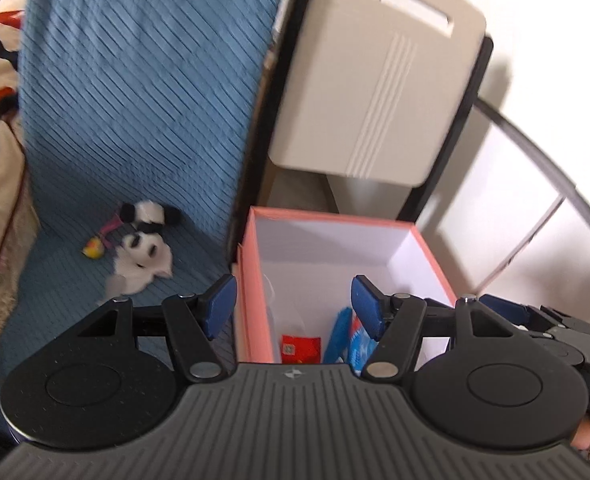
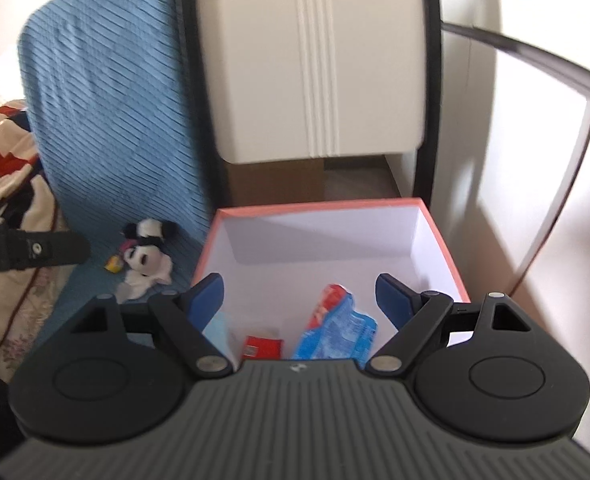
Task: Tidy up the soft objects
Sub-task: 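Open both tools to drop the face mask and rope loop into the box, then move both open tools back toward the panda plush and plastic cup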
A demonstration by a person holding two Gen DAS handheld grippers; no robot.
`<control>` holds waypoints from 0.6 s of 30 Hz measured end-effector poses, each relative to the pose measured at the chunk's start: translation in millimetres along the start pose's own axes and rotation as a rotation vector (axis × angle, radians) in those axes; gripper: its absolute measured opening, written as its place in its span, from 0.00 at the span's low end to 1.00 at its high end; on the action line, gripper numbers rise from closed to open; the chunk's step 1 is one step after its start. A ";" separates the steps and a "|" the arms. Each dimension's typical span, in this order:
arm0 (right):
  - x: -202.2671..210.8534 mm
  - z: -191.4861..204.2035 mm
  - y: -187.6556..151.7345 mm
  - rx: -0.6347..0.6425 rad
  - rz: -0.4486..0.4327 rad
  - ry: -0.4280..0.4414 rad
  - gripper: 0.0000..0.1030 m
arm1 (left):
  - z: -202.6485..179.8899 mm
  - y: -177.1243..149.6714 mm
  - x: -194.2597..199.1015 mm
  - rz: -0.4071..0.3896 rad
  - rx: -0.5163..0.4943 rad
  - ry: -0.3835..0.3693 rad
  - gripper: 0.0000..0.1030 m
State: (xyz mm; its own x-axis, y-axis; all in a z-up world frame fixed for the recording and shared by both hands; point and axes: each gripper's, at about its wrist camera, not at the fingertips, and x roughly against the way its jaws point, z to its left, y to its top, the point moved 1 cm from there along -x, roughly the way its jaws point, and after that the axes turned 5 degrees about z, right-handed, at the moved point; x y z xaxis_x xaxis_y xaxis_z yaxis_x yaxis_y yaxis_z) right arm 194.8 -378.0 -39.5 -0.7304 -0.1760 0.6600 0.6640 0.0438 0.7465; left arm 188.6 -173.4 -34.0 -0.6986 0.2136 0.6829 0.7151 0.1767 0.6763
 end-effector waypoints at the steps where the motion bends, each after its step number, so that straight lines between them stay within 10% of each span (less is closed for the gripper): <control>1: 3.4 4.4 1.1 -0.003 -0.005 0.008 0.82 | 4.9 1.4 7.4 -0.012 0.004 0.000 0.67; 18: 30.3 97.3 -11.4 0.050 -0.041 0.063 0.83 | 87.2 -15.1 94.9 -0.140 0.026 0.039 0.67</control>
State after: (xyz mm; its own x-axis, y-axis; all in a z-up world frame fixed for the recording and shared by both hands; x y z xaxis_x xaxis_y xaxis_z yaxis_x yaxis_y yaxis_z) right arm 149.5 -288.2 -19.7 -0.7442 -0.2397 0.6235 0.6240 0.0838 0.7770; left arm 113.6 -72.0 -3.5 -0.7919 0.1480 0.5925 0.6103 0.2275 0.7588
